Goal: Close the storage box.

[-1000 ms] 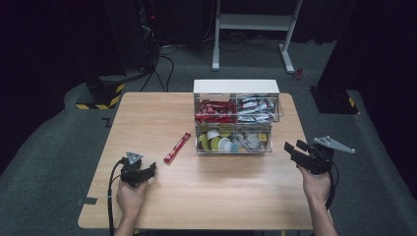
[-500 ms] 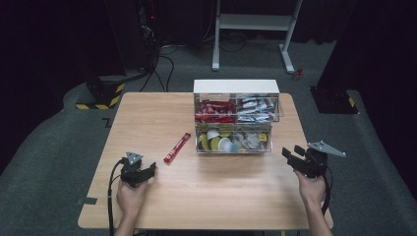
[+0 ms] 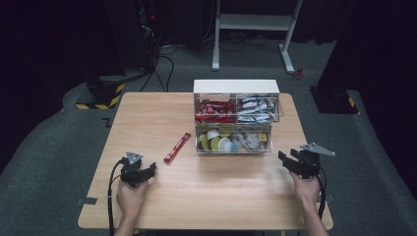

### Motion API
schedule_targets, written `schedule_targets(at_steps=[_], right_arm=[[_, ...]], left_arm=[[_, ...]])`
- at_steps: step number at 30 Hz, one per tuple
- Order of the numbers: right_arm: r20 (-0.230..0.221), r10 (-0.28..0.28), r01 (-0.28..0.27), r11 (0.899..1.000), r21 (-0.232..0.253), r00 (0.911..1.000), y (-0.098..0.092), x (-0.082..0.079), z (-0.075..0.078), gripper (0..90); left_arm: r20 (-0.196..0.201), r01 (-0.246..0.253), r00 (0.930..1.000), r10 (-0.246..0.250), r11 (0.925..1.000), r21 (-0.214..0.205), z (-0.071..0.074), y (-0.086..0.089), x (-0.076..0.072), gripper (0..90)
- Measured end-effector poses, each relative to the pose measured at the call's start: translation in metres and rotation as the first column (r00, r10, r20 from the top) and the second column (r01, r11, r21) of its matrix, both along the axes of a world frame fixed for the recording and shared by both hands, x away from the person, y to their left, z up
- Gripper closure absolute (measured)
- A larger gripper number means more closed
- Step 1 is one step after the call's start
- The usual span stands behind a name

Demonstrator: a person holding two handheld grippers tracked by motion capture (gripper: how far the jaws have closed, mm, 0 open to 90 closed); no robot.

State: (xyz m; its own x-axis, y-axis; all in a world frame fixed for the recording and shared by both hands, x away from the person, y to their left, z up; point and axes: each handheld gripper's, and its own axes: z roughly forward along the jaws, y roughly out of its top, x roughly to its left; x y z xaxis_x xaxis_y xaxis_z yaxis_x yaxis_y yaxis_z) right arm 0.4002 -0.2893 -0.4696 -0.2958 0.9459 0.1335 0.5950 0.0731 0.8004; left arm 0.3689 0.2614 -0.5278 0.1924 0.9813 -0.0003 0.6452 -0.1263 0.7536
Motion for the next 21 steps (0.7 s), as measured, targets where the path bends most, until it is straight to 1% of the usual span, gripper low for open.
schedule_targets(at_steps=[8, 16, 19, 21], right_arm=[[-0.032, -0.011, 0.01, 0.999, -0.052, 0.9994, 0.006, 0.009, -0.011, 43.7], [-0.07, -0.026, 0.021, 0.998, -0.067, 0.9972, 0.008, 0.017, -0.023, 43.8], [-0.081, -0.027, 0.02, 0.997, -0.081, 0.9964, 0.009, 0.02, -0.026, 44.0], [-0.086, -0.031, 0.024, 0.996, -0.082, 0.9958, 0.01, 0.021, -0.028, 44.0]], left_arm=[[0.0, 0.001, 1.0, -0.001, 1.0, 0.001, 0.0, 0.0, 0.0, 35.7], [0.0, 0.001, 1.0, -0.001, 1.0, 0.0, 0.0, 0.0, 0.0, 35.7], [0.0, 0.001, 1.0, -0.001, 1.0, 0.0, 0.0, 0.0, 0.0, 35.7], [0.0, 0.001, 1.0, -0.001, 1.0, -0.001, 0.0, 0.0, 0.0, 35.6]])
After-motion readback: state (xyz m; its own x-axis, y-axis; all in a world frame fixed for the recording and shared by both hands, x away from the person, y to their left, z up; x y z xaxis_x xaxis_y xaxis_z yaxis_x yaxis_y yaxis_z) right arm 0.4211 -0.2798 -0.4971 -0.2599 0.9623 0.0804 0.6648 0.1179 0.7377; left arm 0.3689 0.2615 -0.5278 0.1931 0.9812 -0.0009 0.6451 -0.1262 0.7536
